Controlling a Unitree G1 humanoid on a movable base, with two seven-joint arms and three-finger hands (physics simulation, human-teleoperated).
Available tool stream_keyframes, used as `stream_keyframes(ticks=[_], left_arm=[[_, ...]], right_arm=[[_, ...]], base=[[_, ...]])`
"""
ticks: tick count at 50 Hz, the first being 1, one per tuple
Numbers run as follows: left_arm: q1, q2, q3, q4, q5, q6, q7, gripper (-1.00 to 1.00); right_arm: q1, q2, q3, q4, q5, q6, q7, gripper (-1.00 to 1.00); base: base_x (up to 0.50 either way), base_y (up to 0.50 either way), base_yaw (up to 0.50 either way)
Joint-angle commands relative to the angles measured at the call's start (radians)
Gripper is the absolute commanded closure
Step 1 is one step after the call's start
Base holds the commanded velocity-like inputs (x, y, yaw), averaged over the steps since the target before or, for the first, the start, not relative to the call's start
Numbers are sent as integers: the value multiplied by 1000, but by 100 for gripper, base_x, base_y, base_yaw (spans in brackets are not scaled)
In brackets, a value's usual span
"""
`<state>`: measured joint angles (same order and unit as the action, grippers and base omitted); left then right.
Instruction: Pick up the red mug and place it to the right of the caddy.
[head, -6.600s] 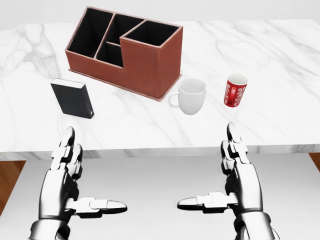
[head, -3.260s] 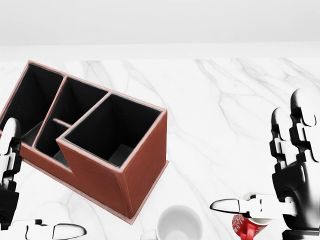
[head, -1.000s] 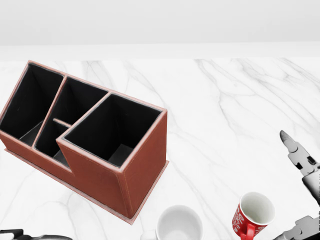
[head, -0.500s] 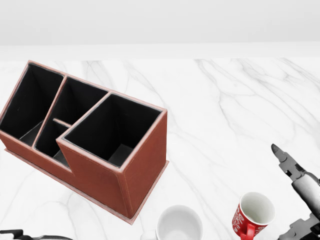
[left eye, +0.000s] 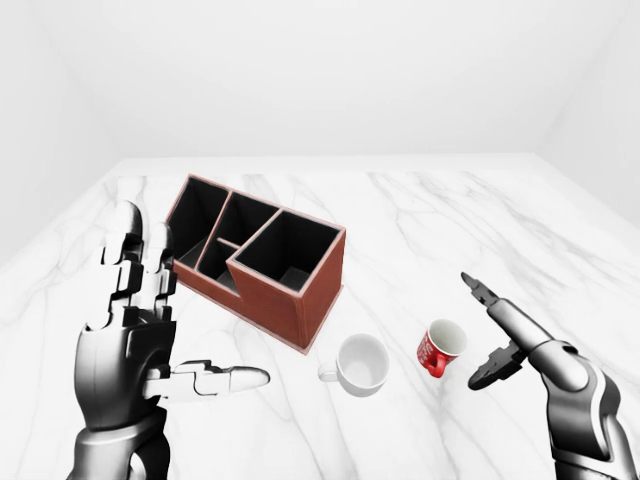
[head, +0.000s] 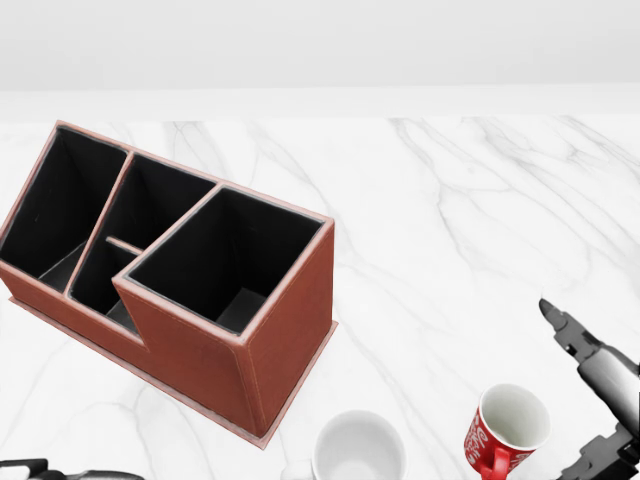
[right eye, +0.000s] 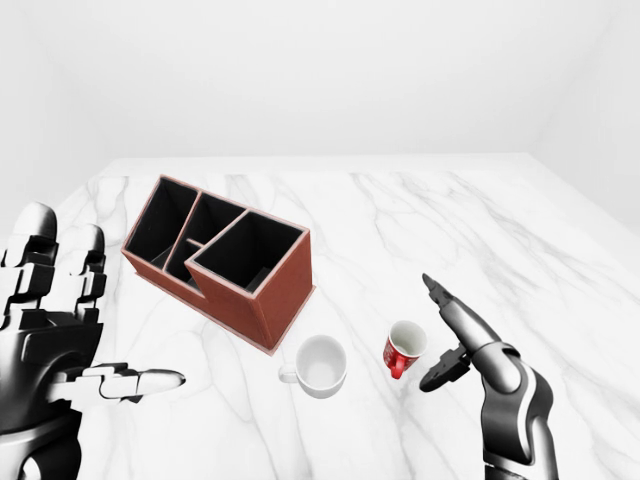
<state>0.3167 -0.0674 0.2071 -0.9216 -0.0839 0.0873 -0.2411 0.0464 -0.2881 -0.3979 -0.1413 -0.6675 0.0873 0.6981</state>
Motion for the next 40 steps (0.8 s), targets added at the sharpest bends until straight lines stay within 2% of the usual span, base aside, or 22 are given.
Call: stream_keyframes(ticks=[1,18,28,31,40], left_arm=[[-2,1,0,8,2,0,0,-100],[-13,8,-7,36,6,0,9,-100],[-6,6,5,18,-5,0,3,-100],[40,-13,-5,123,0,0,-21,-100],[49,-9,-6,122,-7,0,-19,-100]], right_arm=[[-16,-16,13,41,-31,0,0,-100],[-111,-68,83,228,-72,0,0,-100],[-150,-67,118,238,-85,0,0,-100],[-154,-65,131,226,-102,0,0,-100],[-172,-66,138,222,-123,0,0,-100]], base=[[0,0,0],[0,0,0],[0,0,0],[0,0,0],[0,0,0]])
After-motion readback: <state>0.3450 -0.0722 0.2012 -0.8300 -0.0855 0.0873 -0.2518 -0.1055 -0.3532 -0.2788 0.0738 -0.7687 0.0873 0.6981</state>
